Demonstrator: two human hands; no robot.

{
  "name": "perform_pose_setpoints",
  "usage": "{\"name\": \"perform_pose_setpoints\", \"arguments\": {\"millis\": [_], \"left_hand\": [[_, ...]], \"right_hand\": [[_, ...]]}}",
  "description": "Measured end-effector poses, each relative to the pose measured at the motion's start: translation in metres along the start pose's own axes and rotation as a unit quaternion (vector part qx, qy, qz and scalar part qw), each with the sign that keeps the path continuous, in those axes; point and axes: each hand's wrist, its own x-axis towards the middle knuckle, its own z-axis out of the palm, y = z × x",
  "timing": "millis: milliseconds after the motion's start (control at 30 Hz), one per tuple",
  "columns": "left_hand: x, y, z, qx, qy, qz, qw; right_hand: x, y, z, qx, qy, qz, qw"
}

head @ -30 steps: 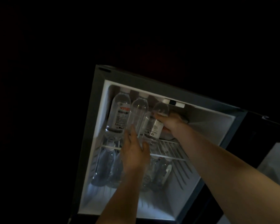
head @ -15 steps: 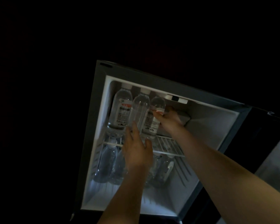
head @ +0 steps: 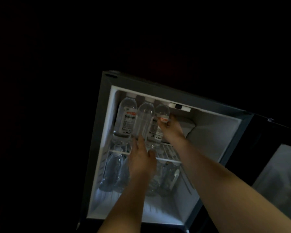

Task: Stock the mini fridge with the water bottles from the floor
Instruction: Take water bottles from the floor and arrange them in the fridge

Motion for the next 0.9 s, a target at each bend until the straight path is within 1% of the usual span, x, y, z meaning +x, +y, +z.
{"name": "perform_pose_setpoints", "arguments": {"millis": [67,167,267,300,367,467,533,600,733,833,900], "left_hand": [[0.000,0.000,-0.005,-0.007,-0.013,-0.003,1.000],[0.000,0.000,-0.013,-0.021,-0.033,-0.021,0.999],[-0.009,0.012,-0.024,0.074,-0.061,-0.019,0.995],[-0.013,0.019,-0.028,0.099,-0.083,-0.007,0.992],[-0.020,0.033,-0.030,0.141,-0.162,0.004,0.977],[-0.030,0.045,-0.030,0.196,-0.267,-0.036,0.943],[-0.039,0.046,-0.032,0.242,-0.311,-0.046,0.918],[-0.048,0.049,-0.036,0.291,-0.344,-0.033,0.892],[-0.065,0.070,-0.048,0.298,-0.399,-0.010,0.867],[-0.083,0.091,-0.049,0.337,-0.421,0.024,0.842],[-0.099,0.103,-0.045,0.343,-0.446,0.045,0.825]], "right_hand": [[-0.001,0.002,-0.003,-0.016,-0.033,0.009,0.999],[-0.015,0.008,-0.010,-0.041,-0.083,0.044,0.995],[-0.041,0.007,-0.027,-0.067,-0.155,0.098,0.981],[-0.049,0.006,-0.033,-0.078,-0.191,0.118,0.971],[-0.068,0.003,-0.051,-0.114,-0.264,0.153,0.945],[-0.095,0.002,-0.080,-0.162,-0.347,0.171,0.908],[-0.112,0.003,-0.099,-0.190,-0.364,0.176,0.895],[-0.128,0.005,-0.117,-0.212,-0.379,0.184,0.882],[-0.155,0.010,-0.150,-0.251,-0.387,0.200,0.864],[-0.175,0.010,-0.177,-0.276,-0.389,0.188,0.859],[-0.187,0.010,-0.196,-0.294,-0.383,0.177,0.857]]}}
